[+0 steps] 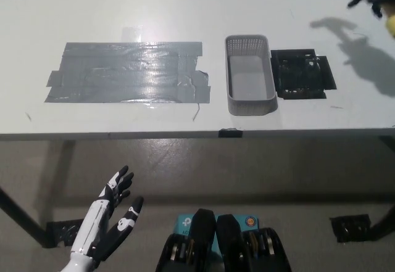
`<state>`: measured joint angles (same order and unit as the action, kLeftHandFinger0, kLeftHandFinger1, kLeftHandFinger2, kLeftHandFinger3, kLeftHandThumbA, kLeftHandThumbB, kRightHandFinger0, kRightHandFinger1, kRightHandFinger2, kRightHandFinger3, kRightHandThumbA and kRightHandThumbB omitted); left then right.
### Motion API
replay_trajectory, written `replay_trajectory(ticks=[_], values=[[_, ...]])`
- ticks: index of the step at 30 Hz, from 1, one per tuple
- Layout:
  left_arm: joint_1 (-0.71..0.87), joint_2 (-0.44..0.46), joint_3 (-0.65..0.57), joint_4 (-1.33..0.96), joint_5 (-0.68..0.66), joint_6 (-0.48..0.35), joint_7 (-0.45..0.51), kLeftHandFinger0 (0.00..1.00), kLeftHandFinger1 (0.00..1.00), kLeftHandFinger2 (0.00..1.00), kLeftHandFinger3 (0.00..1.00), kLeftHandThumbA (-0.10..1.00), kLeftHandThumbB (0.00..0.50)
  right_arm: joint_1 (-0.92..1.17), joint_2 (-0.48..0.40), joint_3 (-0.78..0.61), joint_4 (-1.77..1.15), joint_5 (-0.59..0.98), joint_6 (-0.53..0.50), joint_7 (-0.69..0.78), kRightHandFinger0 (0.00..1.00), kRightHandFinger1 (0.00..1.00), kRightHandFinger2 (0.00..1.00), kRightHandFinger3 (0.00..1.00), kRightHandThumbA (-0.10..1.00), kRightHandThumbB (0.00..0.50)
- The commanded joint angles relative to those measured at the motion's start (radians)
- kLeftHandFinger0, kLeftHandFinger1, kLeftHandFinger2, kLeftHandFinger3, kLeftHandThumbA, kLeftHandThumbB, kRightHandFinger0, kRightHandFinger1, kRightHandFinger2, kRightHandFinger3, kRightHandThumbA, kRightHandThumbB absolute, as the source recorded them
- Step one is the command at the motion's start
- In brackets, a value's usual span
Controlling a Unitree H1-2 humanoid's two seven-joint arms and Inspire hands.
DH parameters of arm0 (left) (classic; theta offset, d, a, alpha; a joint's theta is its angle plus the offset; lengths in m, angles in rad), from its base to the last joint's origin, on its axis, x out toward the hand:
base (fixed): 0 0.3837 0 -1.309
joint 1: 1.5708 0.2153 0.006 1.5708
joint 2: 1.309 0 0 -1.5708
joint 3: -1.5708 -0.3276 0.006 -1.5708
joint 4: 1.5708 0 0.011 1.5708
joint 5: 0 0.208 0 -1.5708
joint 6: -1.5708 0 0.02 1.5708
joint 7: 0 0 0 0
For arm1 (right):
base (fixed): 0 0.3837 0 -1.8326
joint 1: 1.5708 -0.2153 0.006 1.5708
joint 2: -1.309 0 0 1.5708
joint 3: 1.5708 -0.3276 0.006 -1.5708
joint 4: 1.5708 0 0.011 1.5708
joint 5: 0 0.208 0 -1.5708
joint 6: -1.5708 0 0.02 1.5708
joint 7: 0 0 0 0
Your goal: The robot picks the hammer with right hand and hits the black area on the desk and places it back.
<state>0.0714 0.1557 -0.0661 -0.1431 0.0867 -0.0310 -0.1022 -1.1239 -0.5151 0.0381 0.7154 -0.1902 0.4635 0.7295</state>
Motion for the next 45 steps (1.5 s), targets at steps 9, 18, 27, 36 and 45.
replay_trajectory(ticks=[9, 18, 27, 36, 45], values=[[0.002, 0.0, 0.01, -0.022, 0.005, -0.039, 0.008, 1.0, 1.0, 1.0, 1.0, 0.65, 0.0, 0.085, -0.027, 0.415, 0.054, -0.211, -0.162, -0.03, 0.0, 0.54, 0.93, 0.63, -0.1, 0.166], [0.007, 0.006, 0.019, -0.028, 0.0, -0.027, 0.002, 1.0, 1.0, 1.0, 1.0, 0.69, 0.0, 0.051, -0.034, 0.565, 0.127, -0.304, -0.22, -0.033, 0.0, 0.42, 0.68, 0.94, -0.1, 0.124], [0.011, 0.007, 0.019, -0.023, 0.003, -0.039, 0.001, 1.0, 1.0, 1.0, 1.0, 0.72, 0.0, 0.028, -0.048, 0.552, 0.1, -0.308, -0.211, -0.026, 0.0, 0.54, 1.0, 0.81, -0.1, 0.116], [0.02, 0.007, 0.017, -0.027, 0.007, -0.04, 0.001, 1.0, 1.0, 1.0, 1.0, 0.7, 0.0, 0.002, 0.039, 0.276, 0.126, -0.212, -0.249, -0.393, 0.42, 0.86, 1.0, 1.0, -0.06, 0.24], [0.029, 0.006, 0.026, -0.05, -0.006, -0.028, 0.002, 1.0, 1.0, 1.0, 1.0, 0.7, 0.0, -0.001, 0.077, 0.336, 0.129, -0.336, -0.258, -0.486, 1.0, 1.0, 1.0, 1.0, 0.79, 0.444]])
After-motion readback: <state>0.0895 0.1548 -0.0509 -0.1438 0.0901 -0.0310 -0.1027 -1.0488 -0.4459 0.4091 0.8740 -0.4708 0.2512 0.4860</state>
